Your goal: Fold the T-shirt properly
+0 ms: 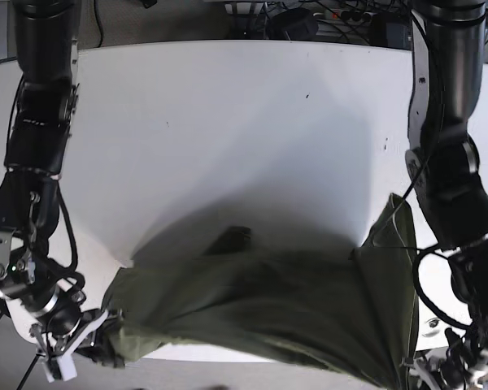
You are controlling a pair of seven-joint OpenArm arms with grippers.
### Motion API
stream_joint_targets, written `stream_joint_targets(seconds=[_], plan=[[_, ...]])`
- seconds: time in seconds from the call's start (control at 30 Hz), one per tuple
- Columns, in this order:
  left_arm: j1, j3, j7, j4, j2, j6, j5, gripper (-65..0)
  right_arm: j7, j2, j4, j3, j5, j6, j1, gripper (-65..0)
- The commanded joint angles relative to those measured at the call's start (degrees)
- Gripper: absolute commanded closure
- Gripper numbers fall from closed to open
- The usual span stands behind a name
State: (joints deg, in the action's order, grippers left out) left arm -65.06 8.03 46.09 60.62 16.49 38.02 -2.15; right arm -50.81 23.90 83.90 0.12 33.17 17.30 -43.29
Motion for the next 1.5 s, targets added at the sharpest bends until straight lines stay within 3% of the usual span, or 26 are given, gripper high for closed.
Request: stream_joint_targets(seconds=[0.03, 0.17, 0.3, 0.43, 0.53, 0.7, 0.77, 0.93, 1.07, 1.3, 1.43, 1.5], plan=[[-8.75, -0.69, -3.84, -4.31, 1.84, -0.26, -0.88, 0.0, 2.32, 2.34, -1.22, -2.27, 0.37, -0.11, -9.94, -1.9], [-9.94, -4.82, -8.94, -12.58, 3.6, 0.18, -1.06, -0.1, 1.97, 4.54, -5.17, -6.14, 0.46, -0.03, -20.58, -1.9], [-9.94, -6.76, -8.77, -13.02, 5.71, 1.98, -1.23, 0.0, -1.98, 5.77, -4.21, -6.23, 0.72, -0.03, -23.04, -1.9], [-9.54, -6.49, -8.06, -6.86, 7.99, 1.98, -1.23, 0.0, -6.03, 5.59, 5.64, 1.33, 0.46, -0.11, -10.73, -1.9], [4.0, -6.23, -5.07, 6.32, 8.96, 1.98, -1.23, 0.0, -5.76, 5.24, 12.59, 7.22, 0.63, -0.11, 5.88, -1.9], [29.5, 0.8, -5.07, 21.71, 10.01, 1.98, -1.23, 0.0, -5.06, -0.56, 20.15, 15.92, 0.37, -0.03, 28.83, -1.9], [40.75, 3.09, -5.16, 25.4, 9.49, 1.98, -1.32, 0.0, -1.02, -2.14, 22.34, 16.28, 0.37, -0.03, 39.38, -1.9], [59.65, 11.7, -5.16, 34.11, 5.09, 1.98, -1.32, 0.0, 2.41, -4.78, 25.25, 16.63, 0.37, -0.03, 54.85, -1.9], [73.01, 18.39, -5.07, 41.58, 0.78, 1.98, -1.32, 0.0, 6.28, -5.04, 27.09, 16.71, 0.46, -0.03, 64.96, -1.9], [83.21, 32.45, -4.99, 43.51, -6.16, 1.98, -1.23, 0.0, 9.44, -5.04, 27.18, 16.71, 0.55, -0.11, 74.98, -1.9], [84.97, 37.37, -4.99, 42.72, -7.57, 1.98, -1.23, 0.0, 12.78, -5.04, 27.27, 16.71, 0.63, -0.11, 79.11, -1.9], [85.15, 39.57, -4.81, 41.14, -7.74, 1.98, -1.23, -0.1, 12.96, -6.45, 27.27, 16.71, 0.63, -0.11, 80.87, -1.9]])
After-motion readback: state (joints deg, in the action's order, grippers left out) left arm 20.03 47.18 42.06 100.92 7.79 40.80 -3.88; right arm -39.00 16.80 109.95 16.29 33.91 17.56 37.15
